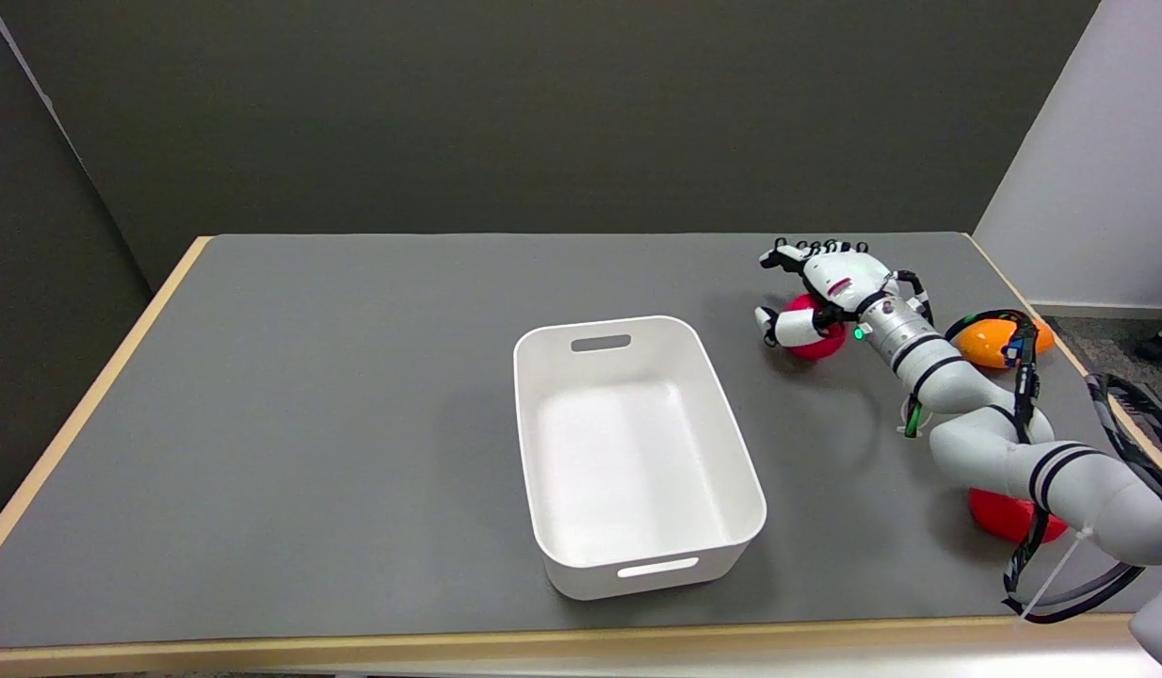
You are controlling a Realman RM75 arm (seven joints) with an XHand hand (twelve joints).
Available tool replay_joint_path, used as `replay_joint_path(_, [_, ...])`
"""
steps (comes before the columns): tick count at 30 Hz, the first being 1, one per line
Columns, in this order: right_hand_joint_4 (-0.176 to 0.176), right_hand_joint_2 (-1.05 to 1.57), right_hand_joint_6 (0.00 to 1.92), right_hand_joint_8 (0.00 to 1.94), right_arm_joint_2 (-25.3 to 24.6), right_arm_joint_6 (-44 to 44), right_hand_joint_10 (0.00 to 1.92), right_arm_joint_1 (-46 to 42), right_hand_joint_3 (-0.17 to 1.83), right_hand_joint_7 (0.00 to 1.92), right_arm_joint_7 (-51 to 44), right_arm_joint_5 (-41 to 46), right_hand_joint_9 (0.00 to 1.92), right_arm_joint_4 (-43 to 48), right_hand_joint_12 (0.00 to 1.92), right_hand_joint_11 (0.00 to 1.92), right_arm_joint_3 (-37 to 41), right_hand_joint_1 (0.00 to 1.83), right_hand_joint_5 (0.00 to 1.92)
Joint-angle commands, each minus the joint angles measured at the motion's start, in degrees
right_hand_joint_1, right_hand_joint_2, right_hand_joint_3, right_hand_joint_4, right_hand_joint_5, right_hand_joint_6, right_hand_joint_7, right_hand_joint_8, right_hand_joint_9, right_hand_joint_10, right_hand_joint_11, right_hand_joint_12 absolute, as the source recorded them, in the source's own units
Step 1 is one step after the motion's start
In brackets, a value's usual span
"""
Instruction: Pick up the red apple.
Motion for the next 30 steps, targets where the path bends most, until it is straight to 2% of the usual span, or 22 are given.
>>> replay_joint_path(1, [0.124,0.73,0.62,0.47,-0.8,0.7,0.78,0.4,0.98,0.40,0.6,-1.6,0.37,-1.2,1.29,0.26,-1.1,0.54,0.27])
replay_joint_path(6, [0.123,0.75,0.66,0.47,-0.8,0.8,0.81,-0.4,0.94,0.42,0.6,-1.6,0.38,-0.8,1.32,0.27,-0.8,0.59,0.29])
replay_joint_path(11, [0.128,0.74,0.67,0.50,-0.3,0.8,0.80,-1.9,1.02,0.41,0.5,-1.6,0.40,0.9,1.29,0.28,0.4,0.55,0.29])
replay_joint_path(22, [0.126,0.72,0.66,0.50,3.6,1.6,0.81,-10.7,1.00,0.43,0.1,-1.6,0.39,12.9,1.29,0.26,13.0,0.50,0.31])
replay_joint_path(30, [0.121,0.72,0.64,0.48,3.5,2.2,0.83,-10.9,0.96,0.44,0.1,-2.8,0.38,13.3,1.31,0.25,13.5,0.51,0.31])
